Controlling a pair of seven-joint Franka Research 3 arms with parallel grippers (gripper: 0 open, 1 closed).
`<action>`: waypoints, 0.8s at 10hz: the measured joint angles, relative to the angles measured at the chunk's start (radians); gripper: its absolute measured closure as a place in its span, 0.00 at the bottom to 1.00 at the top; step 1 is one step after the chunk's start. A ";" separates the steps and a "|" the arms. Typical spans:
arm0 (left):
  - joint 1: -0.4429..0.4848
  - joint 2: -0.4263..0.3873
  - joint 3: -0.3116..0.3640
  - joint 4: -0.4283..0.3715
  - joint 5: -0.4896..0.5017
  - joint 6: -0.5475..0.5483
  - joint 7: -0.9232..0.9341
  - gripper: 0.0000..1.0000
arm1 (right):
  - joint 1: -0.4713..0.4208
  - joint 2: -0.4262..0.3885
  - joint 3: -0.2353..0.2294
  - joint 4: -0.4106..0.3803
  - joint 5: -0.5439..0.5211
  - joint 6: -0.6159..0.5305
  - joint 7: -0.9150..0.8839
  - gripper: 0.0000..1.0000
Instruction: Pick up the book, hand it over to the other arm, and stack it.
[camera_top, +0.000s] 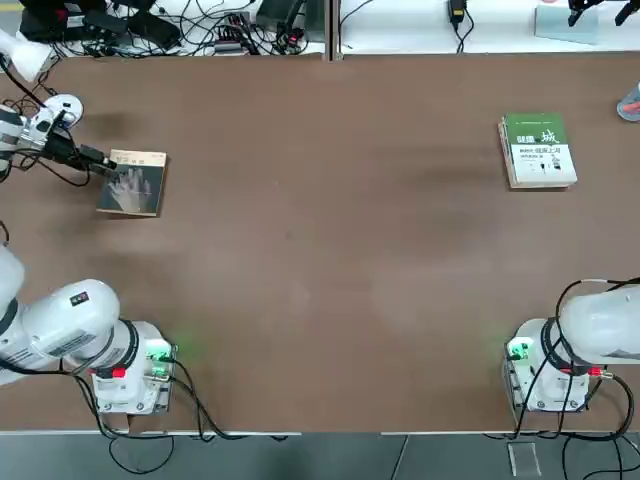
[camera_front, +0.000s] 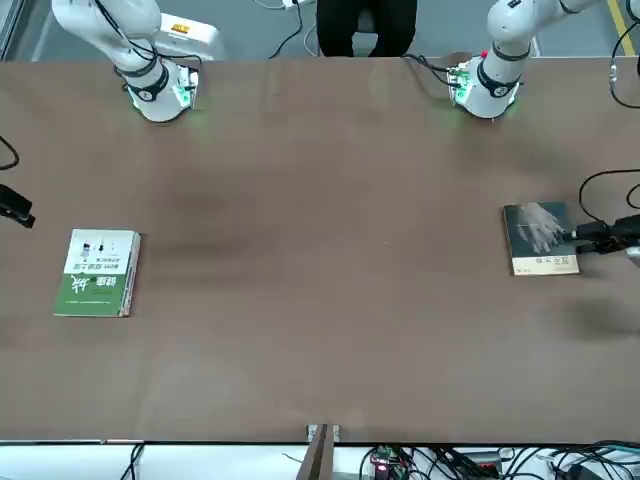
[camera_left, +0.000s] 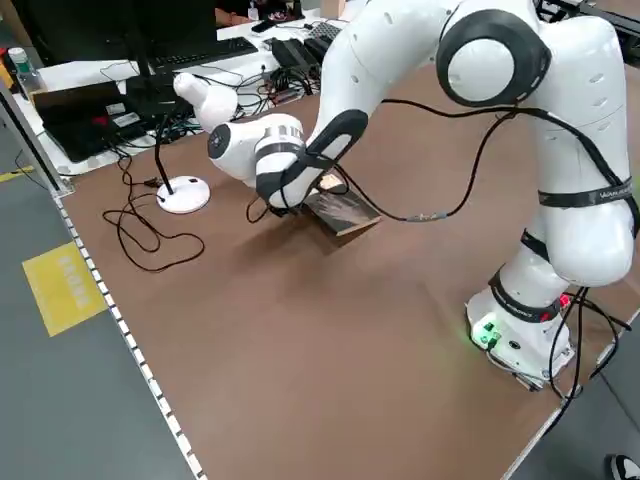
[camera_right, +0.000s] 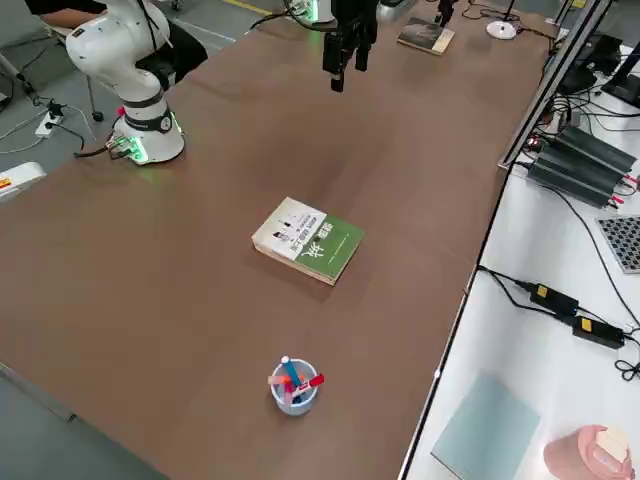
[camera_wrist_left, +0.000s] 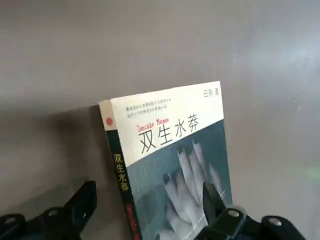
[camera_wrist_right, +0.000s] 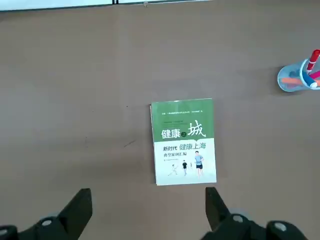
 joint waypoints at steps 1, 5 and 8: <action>-0.001 0.001 -0.002 0.001 -0.003 0.000 0.000 0.07 | 0.000 0.000 0.000 0.000 0.000 0.000 0.000 0.00; -0.001 0.018 -0.011 0.012 -0.006 0.000 0.000 0.07 | 0.001 0.001 0.000 -0.007 0.000 0.000 0.000 0.00; -0.001 0.038 -0.015 0.025 -0.009 0.000 0.000 0.07 | 0.001 0.002 0.001 -0.008 0.000 0.000 0.000 0.00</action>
